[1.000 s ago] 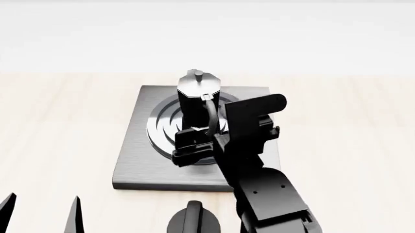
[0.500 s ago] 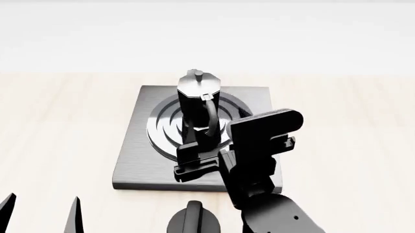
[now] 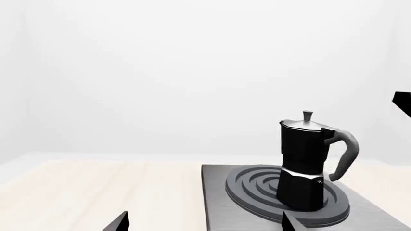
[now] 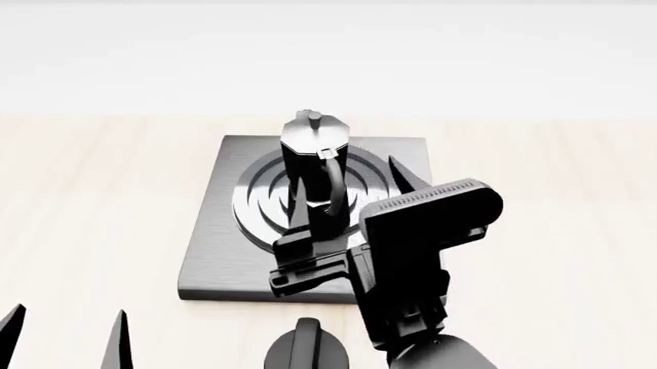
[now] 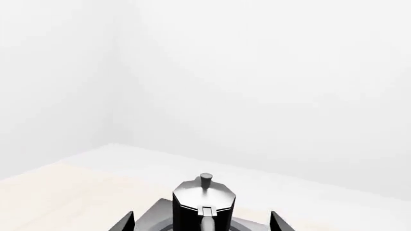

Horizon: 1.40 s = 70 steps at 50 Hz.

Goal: Put the moka pot on the stove.

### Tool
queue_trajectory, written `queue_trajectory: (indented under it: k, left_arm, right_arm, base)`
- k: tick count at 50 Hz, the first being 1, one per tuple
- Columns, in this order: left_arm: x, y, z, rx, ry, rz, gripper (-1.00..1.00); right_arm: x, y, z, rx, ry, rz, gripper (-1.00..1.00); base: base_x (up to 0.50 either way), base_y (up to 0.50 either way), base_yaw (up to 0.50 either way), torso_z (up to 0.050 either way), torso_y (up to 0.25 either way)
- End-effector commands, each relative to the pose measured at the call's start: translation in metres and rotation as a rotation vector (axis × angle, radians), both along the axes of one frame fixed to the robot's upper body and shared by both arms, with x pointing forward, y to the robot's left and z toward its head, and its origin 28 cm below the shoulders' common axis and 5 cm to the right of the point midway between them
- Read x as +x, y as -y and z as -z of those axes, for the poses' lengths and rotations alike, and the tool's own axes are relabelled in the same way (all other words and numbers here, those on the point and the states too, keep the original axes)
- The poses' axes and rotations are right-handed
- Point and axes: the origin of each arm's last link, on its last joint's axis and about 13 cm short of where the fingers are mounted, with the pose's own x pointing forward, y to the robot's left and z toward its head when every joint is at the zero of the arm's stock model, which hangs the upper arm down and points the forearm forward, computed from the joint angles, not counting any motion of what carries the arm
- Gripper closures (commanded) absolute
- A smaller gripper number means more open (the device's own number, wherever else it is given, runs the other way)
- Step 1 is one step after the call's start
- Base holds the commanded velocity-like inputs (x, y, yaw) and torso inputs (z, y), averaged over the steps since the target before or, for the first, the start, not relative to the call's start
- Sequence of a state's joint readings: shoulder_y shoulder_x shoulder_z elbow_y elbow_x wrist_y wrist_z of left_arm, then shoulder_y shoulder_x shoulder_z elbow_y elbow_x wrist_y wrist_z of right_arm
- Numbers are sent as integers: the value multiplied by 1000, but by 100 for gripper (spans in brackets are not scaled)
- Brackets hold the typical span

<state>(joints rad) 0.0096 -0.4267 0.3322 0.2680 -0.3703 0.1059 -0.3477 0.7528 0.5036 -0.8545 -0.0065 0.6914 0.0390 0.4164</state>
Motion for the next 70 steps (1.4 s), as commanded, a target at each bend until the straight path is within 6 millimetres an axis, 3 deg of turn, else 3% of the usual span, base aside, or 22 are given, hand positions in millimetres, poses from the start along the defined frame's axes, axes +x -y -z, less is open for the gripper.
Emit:
queue_trajectory:
  k: [1,33,52,70]
  left_arm:
    - [1,0,0,0,-1,-1,-100]
    - [7,1,2,3,-6,-4,-100]
    - [6,1,0,4,-2,-5,-100]
    - [7,1,0,6,-2,-2,-100]
  right_arm:
    - [-14,-2,-11,-3,69,19,-100]
    - [-35,-6,-21,-6,170,-12,-100]
    - [-55,-6,-39,27,268,-6,-100]
    - [-60,-4,-47,38,291,-3,-100]
  base:
    - [0,0,0,0,0]
    - [0,0,0,0,0]
    - [0,0,0,0,0]
    - [0,0,0,0,0]
